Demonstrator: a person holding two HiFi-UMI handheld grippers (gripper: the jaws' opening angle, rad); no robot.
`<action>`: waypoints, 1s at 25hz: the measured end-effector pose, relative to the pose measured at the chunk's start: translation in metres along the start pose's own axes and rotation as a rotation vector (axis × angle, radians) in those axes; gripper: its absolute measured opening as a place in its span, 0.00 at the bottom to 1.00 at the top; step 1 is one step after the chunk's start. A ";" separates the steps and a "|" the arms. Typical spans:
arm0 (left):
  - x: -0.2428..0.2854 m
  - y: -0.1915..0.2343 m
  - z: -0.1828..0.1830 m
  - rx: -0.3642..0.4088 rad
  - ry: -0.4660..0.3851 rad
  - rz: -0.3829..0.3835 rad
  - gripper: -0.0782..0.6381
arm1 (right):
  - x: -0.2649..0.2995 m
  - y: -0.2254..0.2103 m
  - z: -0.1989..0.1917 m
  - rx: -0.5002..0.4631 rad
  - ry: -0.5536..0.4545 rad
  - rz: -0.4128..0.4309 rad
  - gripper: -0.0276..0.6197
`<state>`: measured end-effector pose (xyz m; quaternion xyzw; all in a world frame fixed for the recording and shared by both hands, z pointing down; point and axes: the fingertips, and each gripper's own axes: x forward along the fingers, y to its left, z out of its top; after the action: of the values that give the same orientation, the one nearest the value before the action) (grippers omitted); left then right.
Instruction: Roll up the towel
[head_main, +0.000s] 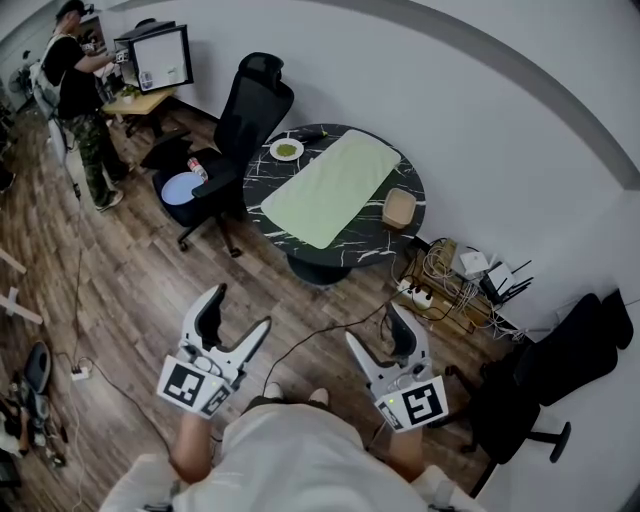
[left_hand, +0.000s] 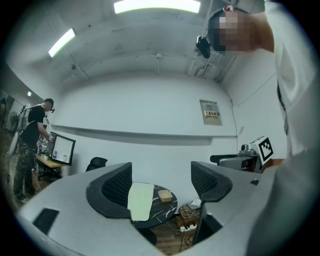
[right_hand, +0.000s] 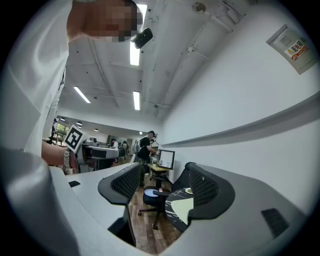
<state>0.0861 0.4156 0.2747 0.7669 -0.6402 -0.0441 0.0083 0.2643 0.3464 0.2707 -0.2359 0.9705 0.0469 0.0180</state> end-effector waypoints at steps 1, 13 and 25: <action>0.001 -0.001 0.000 0.003 0.001 -0.005 0.60 | 0.000 -0.001 0.001 0.001 -0.004 -0.003 0.50; 0.024 -0.005 -0.002 0.027 0.022 0.031 0.60 | -0.003 -0.034 -0.009 0.043 -0.011 -0.009 0.51; 0.024 0.031 -0.012 0.064 0.084 0.200 0.60 | 0.016 -0.059 -0.043 0.093 0.013 0.083 0.51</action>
<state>0.0608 0.3861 0.2872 0.7001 -0.7138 0.0099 0.0151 0.2769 0.2824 0.3080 -0.1946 0.9807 0.0012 0.0208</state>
